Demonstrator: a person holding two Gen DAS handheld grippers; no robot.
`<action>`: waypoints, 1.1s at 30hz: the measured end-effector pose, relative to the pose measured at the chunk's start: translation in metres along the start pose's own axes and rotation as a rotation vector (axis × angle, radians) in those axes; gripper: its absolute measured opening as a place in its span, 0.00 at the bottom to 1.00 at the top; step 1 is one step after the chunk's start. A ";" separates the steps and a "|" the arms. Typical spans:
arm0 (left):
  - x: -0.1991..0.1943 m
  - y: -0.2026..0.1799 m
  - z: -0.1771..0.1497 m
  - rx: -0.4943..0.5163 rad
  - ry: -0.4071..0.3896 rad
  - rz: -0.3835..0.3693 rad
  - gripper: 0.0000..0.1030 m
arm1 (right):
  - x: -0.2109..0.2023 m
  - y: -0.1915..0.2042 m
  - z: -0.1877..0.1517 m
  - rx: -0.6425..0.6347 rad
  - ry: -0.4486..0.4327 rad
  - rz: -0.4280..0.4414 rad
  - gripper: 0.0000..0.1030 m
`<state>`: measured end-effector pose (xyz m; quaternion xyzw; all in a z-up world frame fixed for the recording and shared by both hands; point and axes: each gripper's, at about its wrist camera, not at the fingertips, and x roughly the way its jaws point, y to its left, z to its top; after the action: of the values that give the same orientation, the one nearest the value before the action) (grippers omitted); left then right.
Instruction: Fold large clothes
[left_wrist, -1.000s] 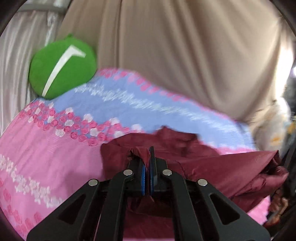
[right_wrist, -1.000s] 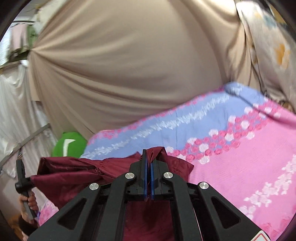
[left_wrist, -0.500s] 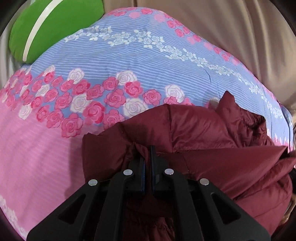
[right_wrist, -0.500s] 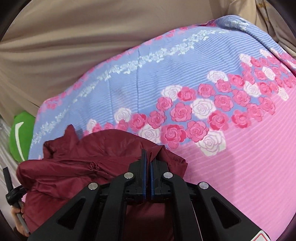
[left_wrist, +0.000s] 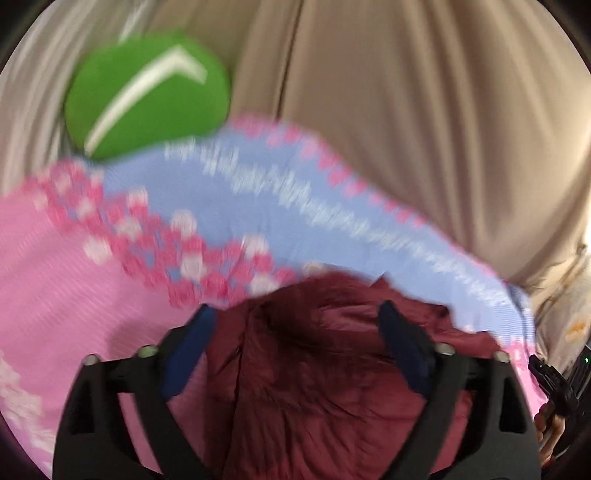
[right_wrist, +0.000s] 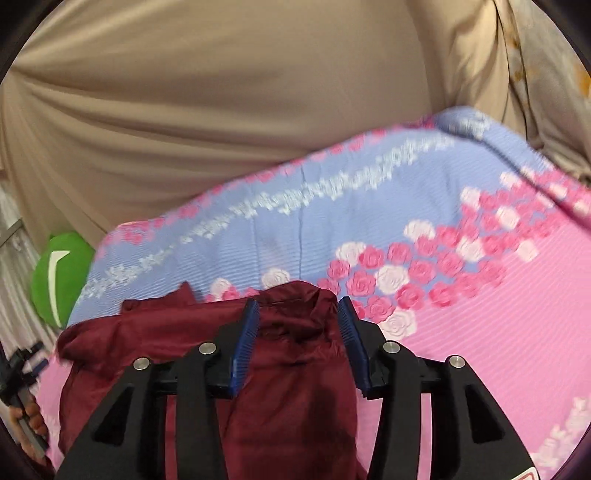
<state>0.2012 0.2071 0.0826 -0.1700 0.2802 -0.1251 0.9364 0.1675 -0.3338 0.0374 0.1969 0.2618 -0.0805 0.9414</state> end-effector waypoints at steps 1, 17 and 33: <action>-0.012 -0.005 0.000 0.034 -0.001 -0.001 0.90 | -0.012 0.003 -0.003 -0.021 -0.003 0.000 0.44; -0.022 0.017 -0.101 0.061 0.361 0.077 0.04 | -0.055 -0.007 -0.121 -0.030 0.222 0.014 0.04; -0.057 -0.002 -0.065 0.067 0.292 0.073 0.15 | -0.074 -0.002 -0.089 -0.123 0.184 -0.060 0.20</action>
<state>0.1177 0.2081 0.0595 -0.1081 0.4150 -0.1235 0.8949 0.0628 -0.2952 0.0060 0.1375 0.3574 -0.0741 0.9208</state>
